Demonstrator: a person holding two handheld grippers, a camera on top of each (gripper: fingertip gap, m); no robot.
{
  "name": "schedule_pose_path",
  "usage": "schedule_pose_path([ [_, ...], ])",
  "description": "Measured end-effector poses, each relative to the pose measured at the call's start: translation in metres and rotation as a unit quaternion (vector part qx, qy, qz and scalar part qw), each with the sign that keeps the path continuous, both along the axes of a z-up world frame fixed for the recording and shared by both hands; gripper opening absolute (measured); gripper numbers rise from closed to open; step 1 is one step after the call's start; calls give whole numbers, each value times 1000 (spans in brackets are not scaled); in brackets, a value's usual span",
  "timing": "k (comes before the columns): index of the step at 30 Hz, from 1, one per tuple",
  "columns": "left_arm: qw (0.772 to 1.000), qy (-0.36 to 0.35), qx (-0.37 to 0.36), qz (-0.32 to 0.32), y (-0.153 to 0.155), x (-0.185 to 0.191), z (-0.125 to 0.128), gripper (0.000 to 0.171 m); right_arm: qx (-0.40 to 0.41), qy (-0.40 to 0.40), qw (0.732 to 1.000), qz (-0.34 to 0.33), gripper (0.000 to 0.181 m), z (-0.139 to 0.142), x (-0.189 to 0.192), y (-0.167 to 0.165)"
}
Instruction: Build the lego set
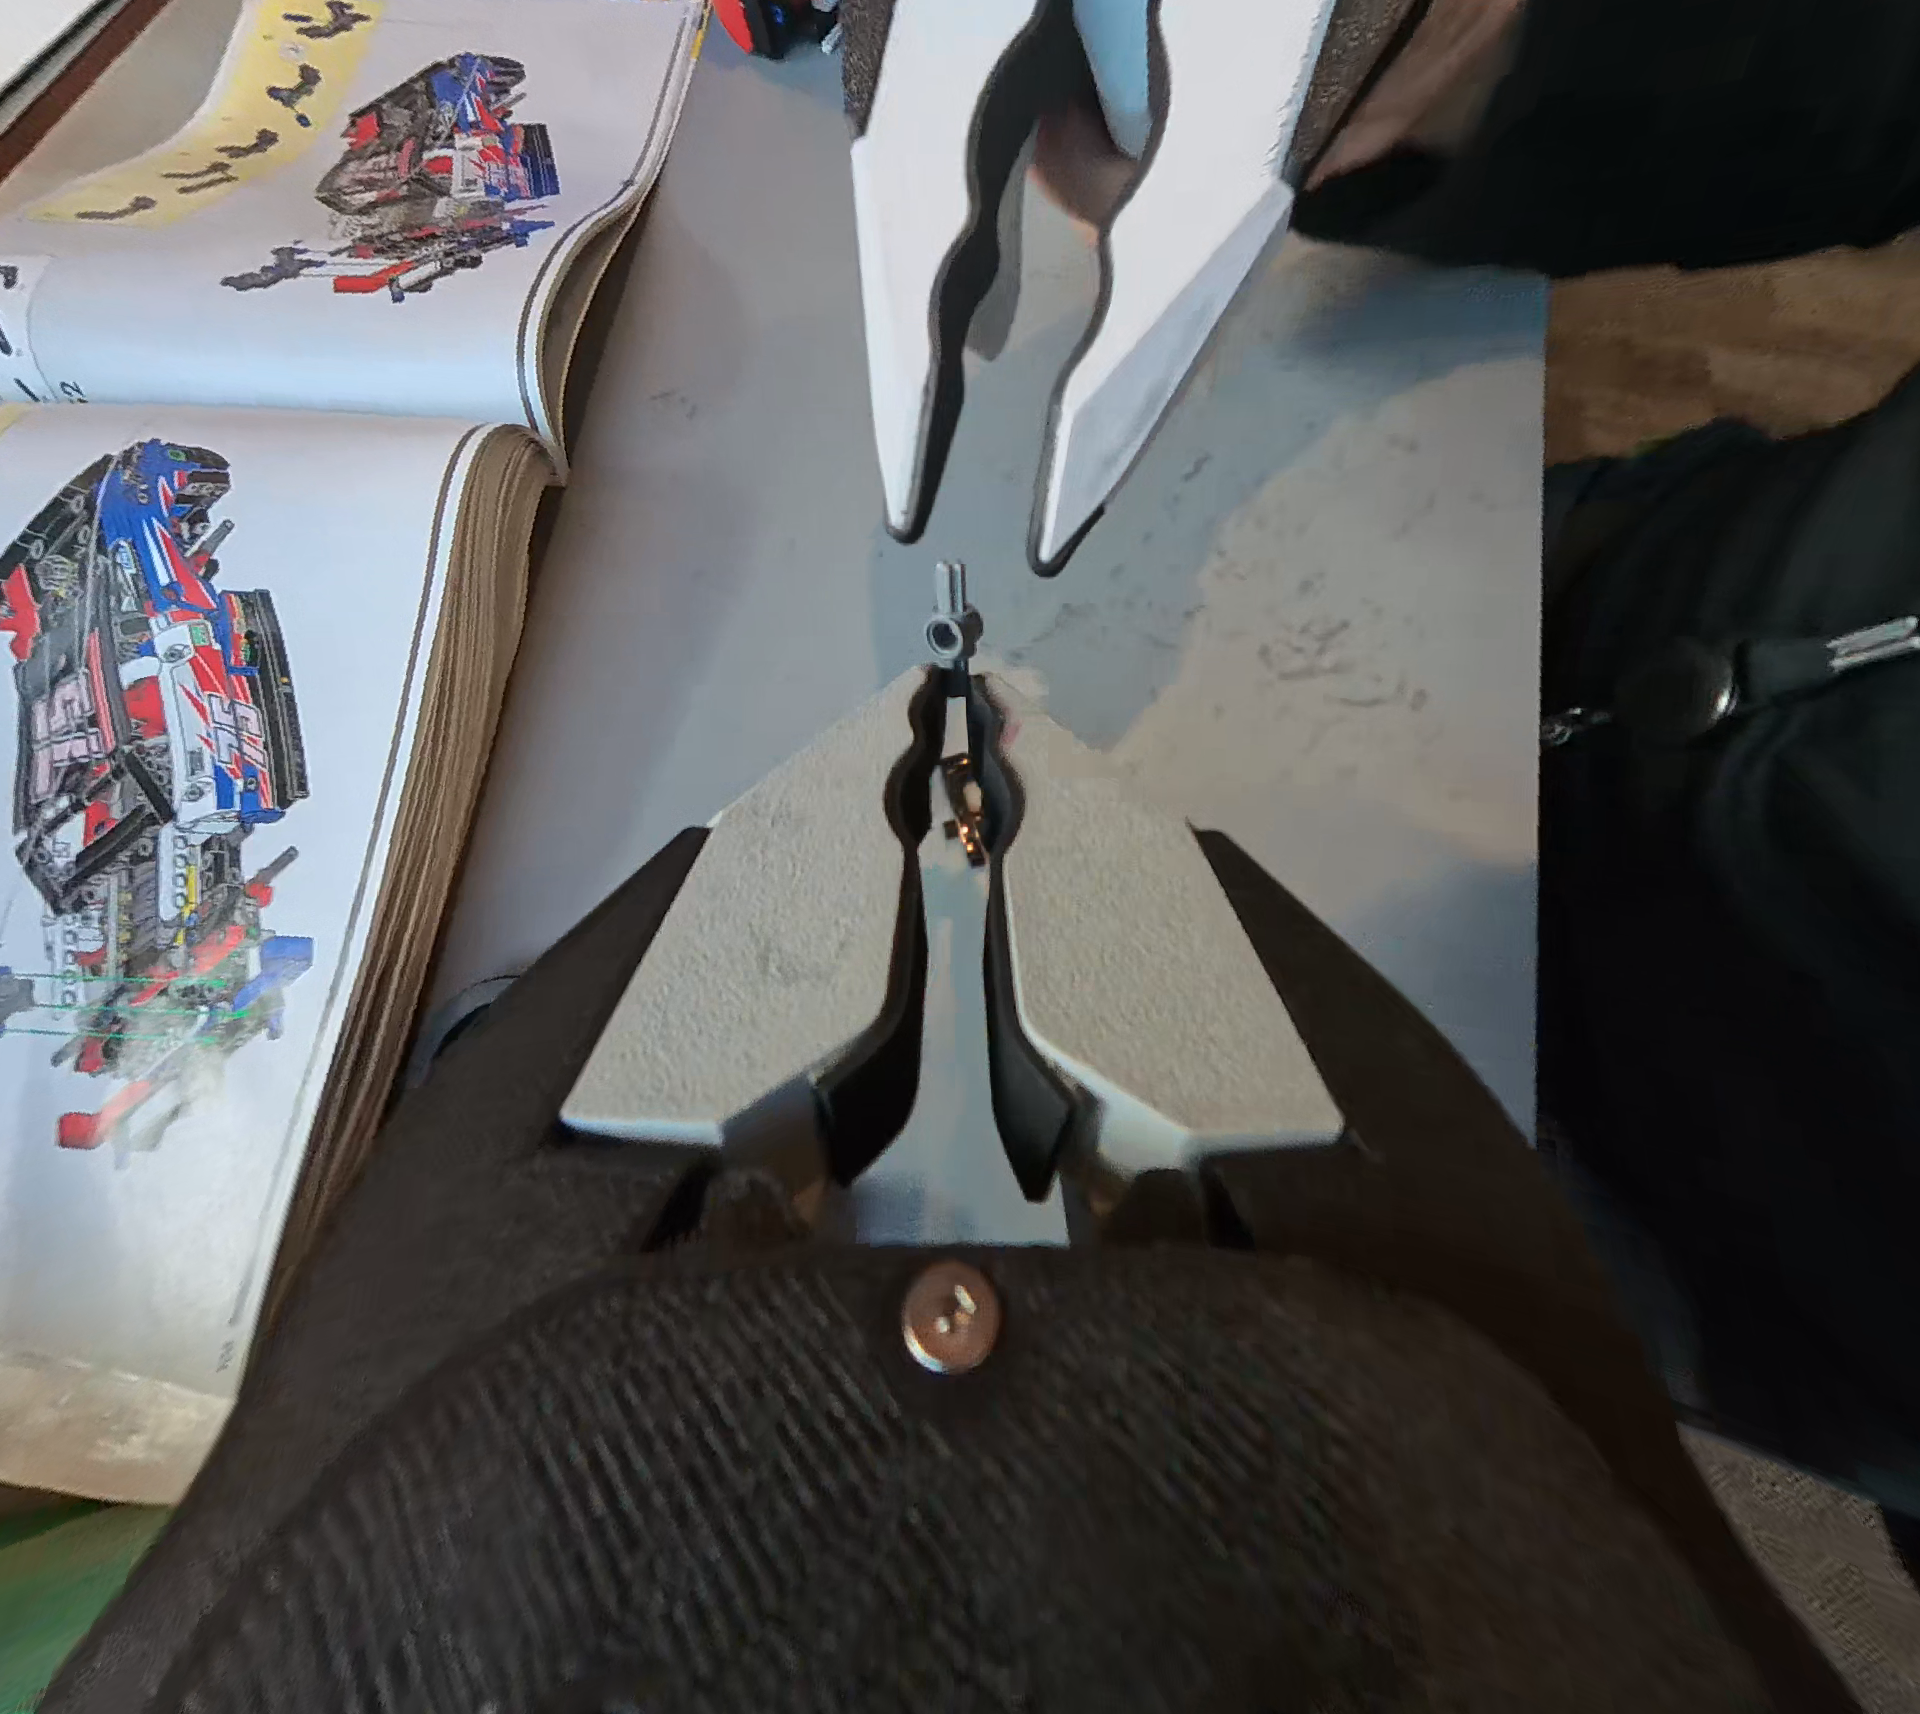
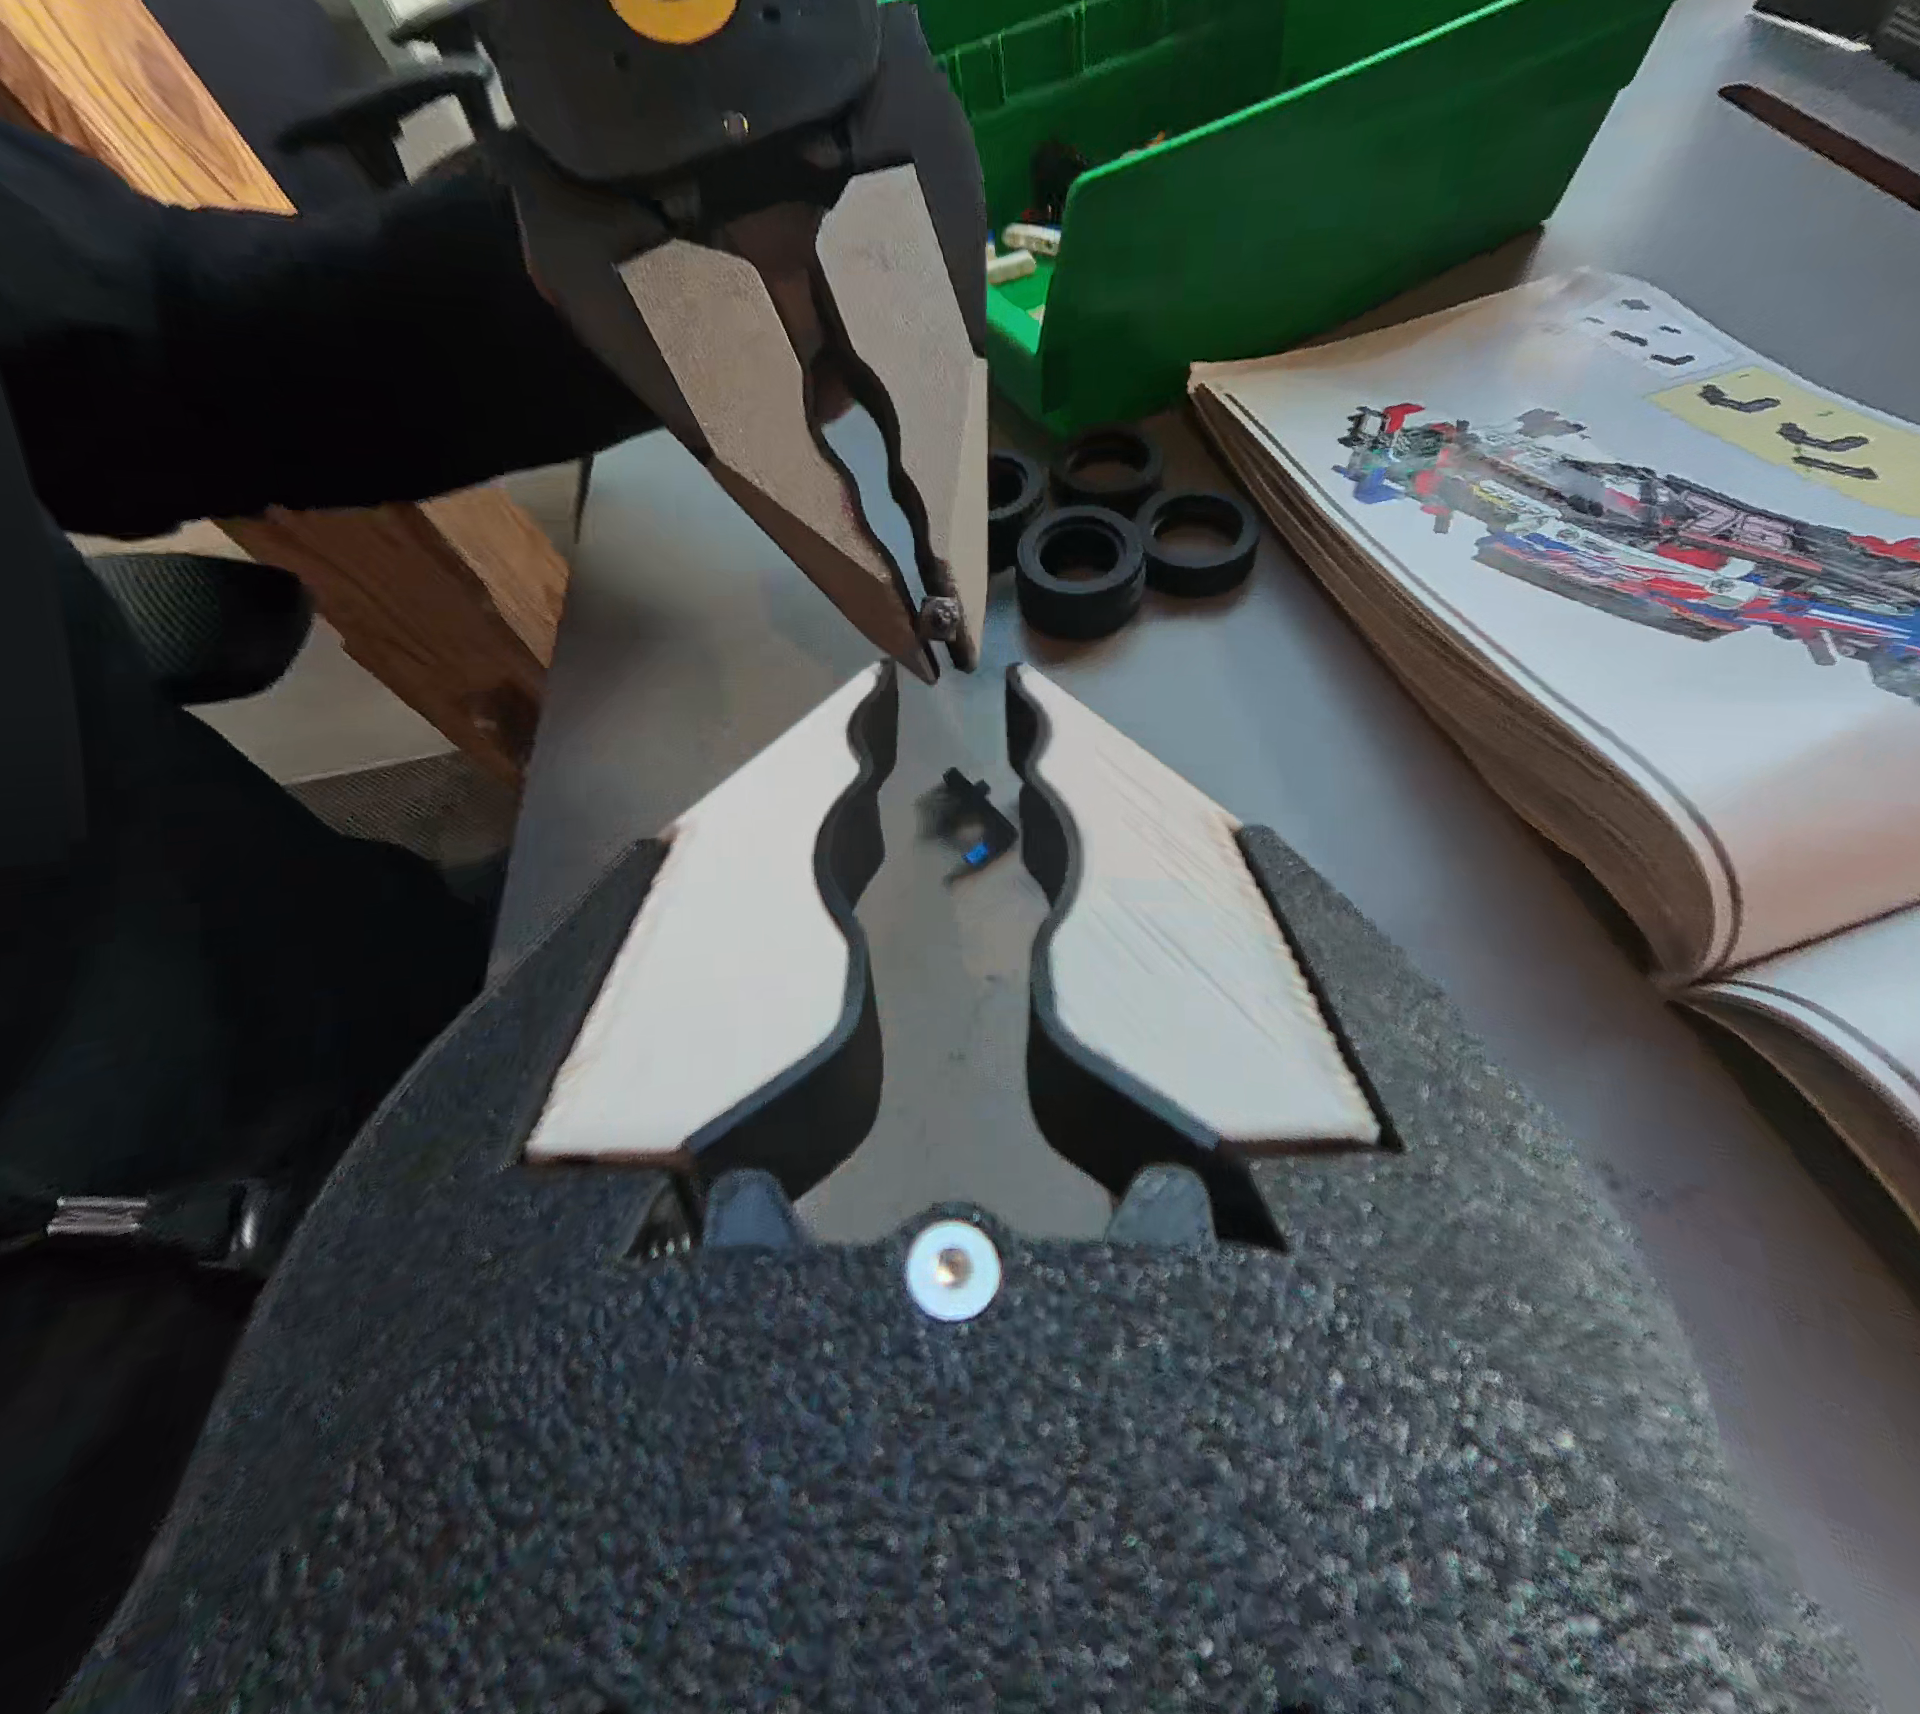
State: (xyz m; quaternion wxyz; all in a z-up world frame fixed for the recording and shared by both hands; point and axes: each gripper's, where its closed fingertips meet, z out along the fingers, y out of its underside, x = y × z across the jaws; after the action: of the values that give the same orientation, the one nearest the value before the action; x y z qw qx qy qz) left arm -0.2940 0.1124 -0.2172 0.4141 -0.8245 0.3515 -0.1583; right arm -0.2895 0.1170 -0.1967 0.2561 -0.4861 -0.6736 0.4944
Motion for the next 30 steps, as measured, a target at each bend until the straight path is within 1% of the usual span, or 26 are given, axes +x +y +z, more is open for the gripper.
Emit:
schedule_pose_path([
  [2,1000,28,3,-14,-2,-1,-2,1,32,-9,999,-3,22,-1,1,1],
  [4,998,53,8,-28,-4,-1,-4,1,40,-6,999,8,20,2,1,-3],
  [6,997,65,16,-36,-4,1,-5,1,45,-16,999,19,24,1,0,-7],
  [7,997,66,16,-39,-4,2,-6,1,49,-22,998,21,26,0,-1,-8],
  [8,997,65,15,-42,-5,3,-6,1,52,-24,998,22,24,-1,-2,-9],
  [9,997,66,16,-41,-4,4,-7,1,54,-24,998,26,11,-1,-2,-11],
  [10,997,67,16,-43,-4,4,-7,1,58,-22,998,24,4,-1,-3,-11],
  [14,997,68,18,-44,-2,5,-10,1,52,-36,998,23,4,-3,-3,-10],
  [15,997,65,21,-43,-1,5,-10,1,51,-39,998,23,7,-4,-3,-9],
  [16,997,62,20,-44,-1,5,-10,1,50,-42,998,20,16,-4,-4,-8],
  [17,997,62,20,-43,-1,4,-10,1,50,-43,998,19,16,-4,-4,-8],
  [19,997,63,24,-43,-1,3,-11,1,52,-42,997,25,9,-4,-3,-9],
  [25,996,67,30,-41,-2,2,-11,1,66,-49,996,26,6,-9,-7,-11],
  [30,998,59,20,-24,0,-1,-13,1,46,-67,997,17,5,-11,-10,-8],
])
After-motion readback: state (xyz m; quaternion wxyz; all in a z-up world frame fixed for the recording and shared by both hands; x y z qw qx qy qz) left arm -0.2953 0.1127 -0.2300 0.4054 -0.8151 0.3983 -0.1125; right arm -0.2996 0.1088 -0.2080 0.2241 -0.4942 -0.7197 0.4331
